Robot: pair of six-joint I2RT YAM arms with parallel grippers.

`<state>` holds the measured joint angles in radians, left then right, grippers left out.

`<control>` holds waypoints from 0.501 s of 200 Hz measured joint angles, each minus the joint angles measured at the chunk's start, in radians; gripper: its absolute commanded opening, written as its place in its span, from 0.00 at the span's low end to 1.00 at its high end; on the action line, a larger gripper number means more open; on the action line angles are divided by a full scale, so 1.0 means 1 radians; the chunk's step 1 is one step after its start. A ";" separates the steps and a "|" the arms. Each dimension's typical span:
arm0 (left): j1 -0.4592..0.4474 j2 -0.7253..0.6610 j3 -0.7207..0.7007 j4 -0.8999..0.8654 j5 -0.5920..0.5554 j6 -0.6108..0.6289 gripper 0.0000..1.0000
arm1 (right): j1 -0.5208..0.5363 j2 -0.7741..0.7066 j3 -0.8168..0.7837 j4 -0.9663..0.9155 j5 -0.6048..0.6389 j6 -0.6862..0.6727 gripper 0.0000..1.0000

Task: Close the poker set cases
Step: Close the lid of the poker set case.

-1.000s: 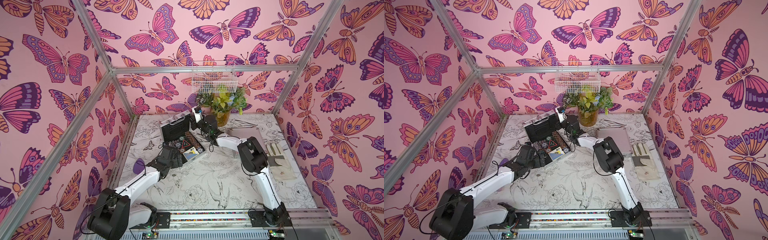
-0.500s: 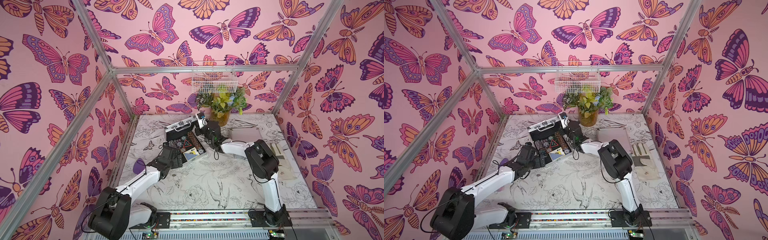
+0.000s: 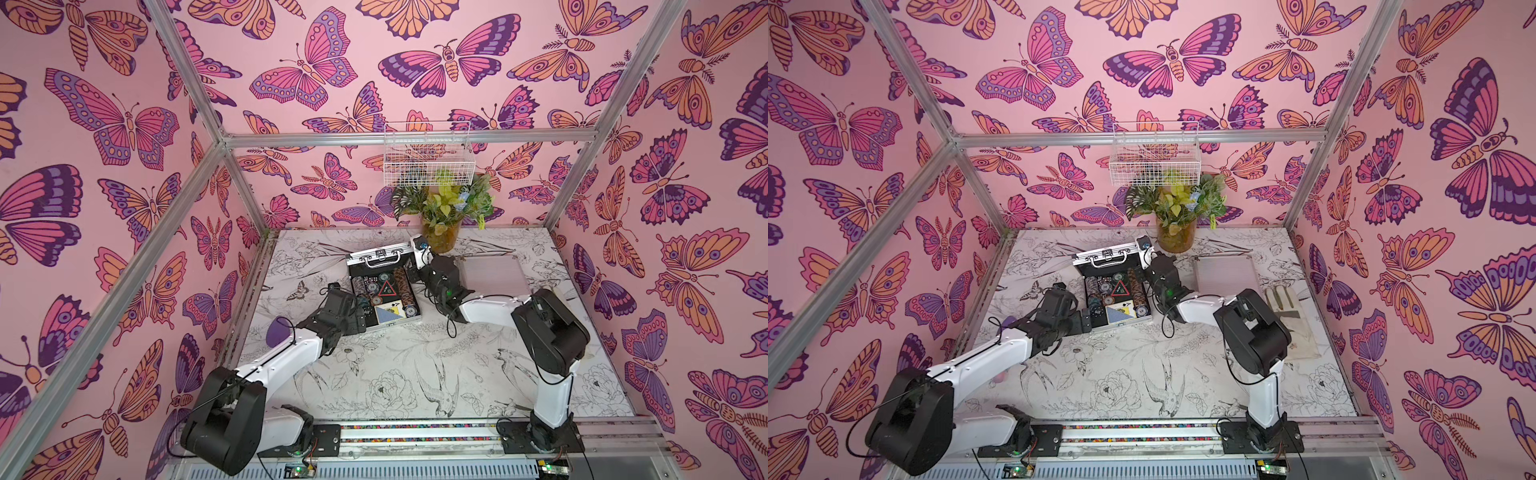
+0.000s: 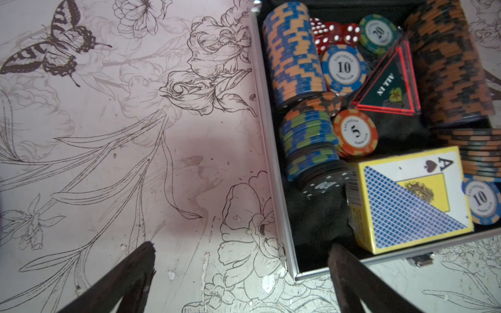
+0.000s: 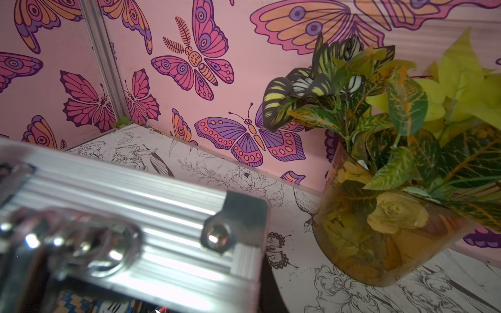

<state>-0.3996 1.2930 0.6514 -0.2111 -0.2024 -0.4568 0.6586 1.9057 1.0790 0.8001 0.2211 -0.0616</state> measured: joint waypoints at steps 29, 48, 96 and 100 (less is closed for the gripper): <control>0.000 0.004 0.004 0.000 0.000 0.004 1.00 | 0.008 -0.071 -0.051 -0.056 0.042 -0.003 0.00; 0.000 0.021 0.014 0.000 0.000 0.008 1.00 | 0.014 -0.113 -0.085 -0.086 0.061 -0.002 0.00; 0.000 0.033 0.023 0.010 0.004 0.012 1.00 | 0.025 -0.172 -0.148 -0.103 0.075 0.009 0.04; 0.000 0.033 0.024 0.011 0.004 0.013 1.00 | 0.026 -0.174 -0.151 -0.104 0.074 0.009 0.05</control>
<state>-0.3996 1.3262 0.6750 -0.2005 -0.1982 -0.4442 0.6842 1.7321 0.9283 0.6964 0.2955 -0.0525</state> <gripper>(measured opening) 0.999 0.103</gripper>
